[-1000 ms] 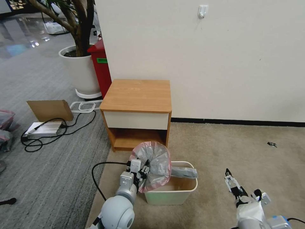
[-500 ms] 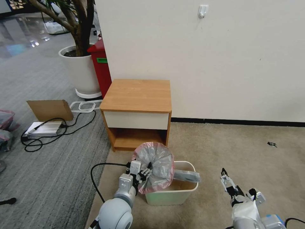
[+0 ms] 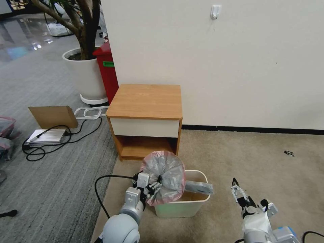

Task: Pick up the garbage bag from the table and place it over the trash can.

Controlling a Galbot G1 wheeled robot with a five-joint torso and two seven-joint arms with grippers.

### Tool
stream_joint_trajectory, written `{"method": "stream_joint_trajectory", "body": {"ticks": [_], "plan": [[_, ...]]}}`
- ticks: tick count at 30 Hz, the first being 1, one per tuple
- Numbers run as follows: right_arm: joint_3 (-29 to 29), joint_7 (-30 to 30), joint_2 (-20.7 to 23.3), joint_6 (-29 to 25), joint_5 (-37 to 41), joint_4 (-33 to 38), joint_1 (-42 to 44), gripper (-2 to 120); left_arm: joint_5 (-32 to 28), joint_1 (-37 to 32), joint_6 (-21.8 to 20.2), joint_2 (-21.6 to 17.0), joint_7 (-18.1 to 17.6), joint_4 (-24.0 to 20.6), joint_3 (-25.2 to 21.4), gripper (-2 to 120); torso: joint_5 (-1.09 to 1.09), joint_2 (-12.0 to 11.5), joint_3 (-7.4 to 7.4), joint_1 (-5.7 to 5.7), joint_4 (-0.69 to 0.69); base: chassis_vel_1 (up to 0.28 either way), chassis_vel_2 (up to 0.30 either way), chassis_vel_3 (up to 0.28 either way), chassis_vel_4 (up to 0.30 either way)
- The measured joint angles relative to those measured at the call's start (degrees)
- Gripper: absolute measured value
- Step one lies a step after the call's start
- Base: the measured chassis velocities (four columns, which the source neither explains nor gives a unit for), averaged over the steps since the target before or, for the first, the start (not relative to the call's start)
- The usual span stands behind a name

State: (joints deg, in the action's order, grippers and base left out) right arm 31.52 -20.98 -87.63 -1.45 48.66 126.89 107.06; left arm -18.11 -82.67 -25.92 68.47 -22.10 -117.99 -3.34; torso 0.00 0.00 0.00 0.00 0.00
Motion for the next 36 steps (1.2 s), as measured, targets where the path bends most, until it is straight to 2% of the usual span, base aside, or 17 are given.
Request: {"method": "stream_joint_trajectory", "body": {"ticks": [12,21,30,36], "plan": [[-0.58,-0.05,-0.36,-0.54,-1.12,-0.02,-0.14,100,-2.70,0.04,-1.03,0.63,-1.79,0.80,1.09,43,0.00,0.00,0.00,0.00,0.00,0.000,0.000,0.000,0.000],[-0.55,-0.08,-0.52,-0.79,-1.21,-0.02,-0.15,100,-2.94,0.35,-1.07,0.73,-1.95,1.32,1.27,41,0.00,0.00,0.00,0.00,0.00,0.000,0.000,0.000,0.000],[-2.06,0.19,0.11,-0.68,-3.62,1.48,-1.09,100,-3.03,0.34,-0.04,1.00,-2.05,1.45,1.34,14,-0.01,0.00,0.00,0.00,0.00,0.000,0.000,0.000,0.000],[-3.42,1.00,1.09,0.42,-5.34,3.16,-2.24,100,-3.12,0.22,1.81,0.94,-1.93,1.13,1.50,13,0.00,0.00,0.00,0.00,0.00,0.000,0.000,0.000,0.000]]}}
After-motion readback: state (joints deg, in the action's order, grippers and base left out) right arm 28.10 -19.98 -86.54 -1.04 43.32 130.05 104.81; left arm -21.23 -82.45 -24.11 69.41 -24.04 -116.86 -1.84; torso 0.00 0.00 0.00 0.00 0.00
